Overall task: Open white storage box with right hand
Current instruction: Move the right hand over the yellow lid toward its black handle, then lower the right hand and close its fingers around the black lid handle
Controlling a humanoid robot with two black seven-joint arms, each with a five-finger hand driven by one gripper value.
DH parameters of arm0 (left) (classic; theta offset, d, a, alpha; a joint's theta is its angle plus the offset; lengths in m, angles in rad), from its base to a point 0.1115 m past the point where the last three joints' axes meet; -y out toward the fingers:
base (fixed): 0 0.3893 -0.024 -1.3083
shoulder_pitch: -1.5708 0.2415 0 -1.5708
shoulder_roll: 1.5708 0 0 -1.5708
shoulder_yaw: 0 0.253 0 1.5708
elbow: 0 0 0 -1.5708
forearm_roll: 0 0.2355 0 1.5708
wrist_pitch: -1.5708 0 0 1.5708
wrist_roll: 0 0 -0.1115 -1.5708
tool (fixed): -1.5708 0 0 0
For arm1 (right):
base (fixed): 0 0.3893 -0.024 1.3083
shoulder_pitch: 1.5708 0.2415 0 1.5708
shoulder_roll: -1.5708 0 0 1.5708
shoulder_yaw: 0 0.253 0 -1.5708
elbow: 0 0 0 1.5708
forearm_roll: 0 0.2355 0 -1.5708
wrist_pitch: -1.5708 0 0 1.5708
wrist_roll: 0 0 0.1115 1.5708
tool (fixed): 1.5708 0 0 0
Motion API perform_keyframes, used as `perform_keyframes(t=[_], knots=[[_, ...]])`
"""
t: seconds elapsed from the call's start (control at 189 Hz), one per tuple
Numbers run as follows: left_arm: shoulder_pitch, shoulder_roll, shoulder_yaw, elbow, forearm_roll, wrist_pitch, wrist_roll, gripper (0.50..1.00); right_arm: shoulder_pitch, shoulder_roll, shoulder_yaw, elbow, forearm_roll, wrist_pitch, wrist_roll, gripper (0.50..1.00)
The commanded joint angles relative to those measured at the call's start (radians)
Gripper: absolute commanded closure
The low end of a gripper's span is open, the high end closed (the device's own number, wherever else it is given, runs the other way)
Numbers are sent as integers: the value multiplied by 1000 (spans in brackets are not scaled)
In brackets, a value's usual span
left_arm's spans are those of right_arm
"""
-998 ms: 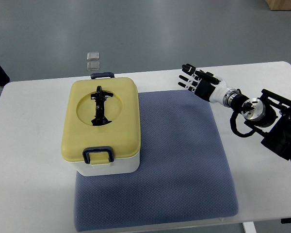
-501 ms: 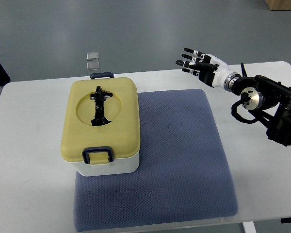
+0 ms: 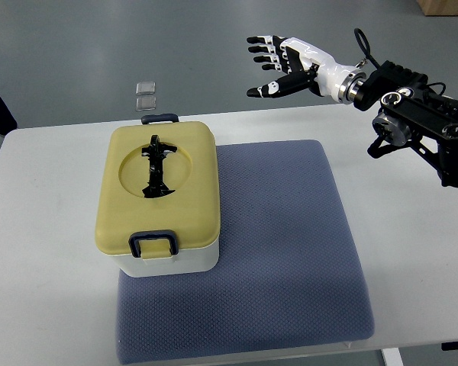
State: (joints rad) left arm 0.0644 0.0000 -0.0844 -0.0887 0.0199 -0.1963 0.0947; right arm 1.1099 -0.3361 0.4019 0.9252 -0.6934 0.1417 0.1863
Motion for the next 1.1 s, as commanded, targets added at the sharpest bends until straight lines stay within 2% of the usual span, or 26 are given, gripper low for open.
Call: perform_keyframes(t=[0.0, 0.232, 0.438, 0.866, 1.093], knots=[[0, 0, 0, 0, 0, 0, 0, 500, 59, -17, -51, 73, -92, 13, 36, 579], [0, 0, 0, 0, 0, 0, -1, 500, 179, -7, -124, 144, -440, 42, 133, 579], [0, 0, 0, 1, 0, 0, 0, 500, 337, 42, -259, 152, -551, 65, 225, 576], [0, 0, 0, 1, 0, 0, 0, 500, 564, 256, -526, 135, -752, -2, 234, 579], [0, 0, 0, 0, 0, 0, 0, 500, 607, 286, -577, 112, -844, -4, 232, 583]])
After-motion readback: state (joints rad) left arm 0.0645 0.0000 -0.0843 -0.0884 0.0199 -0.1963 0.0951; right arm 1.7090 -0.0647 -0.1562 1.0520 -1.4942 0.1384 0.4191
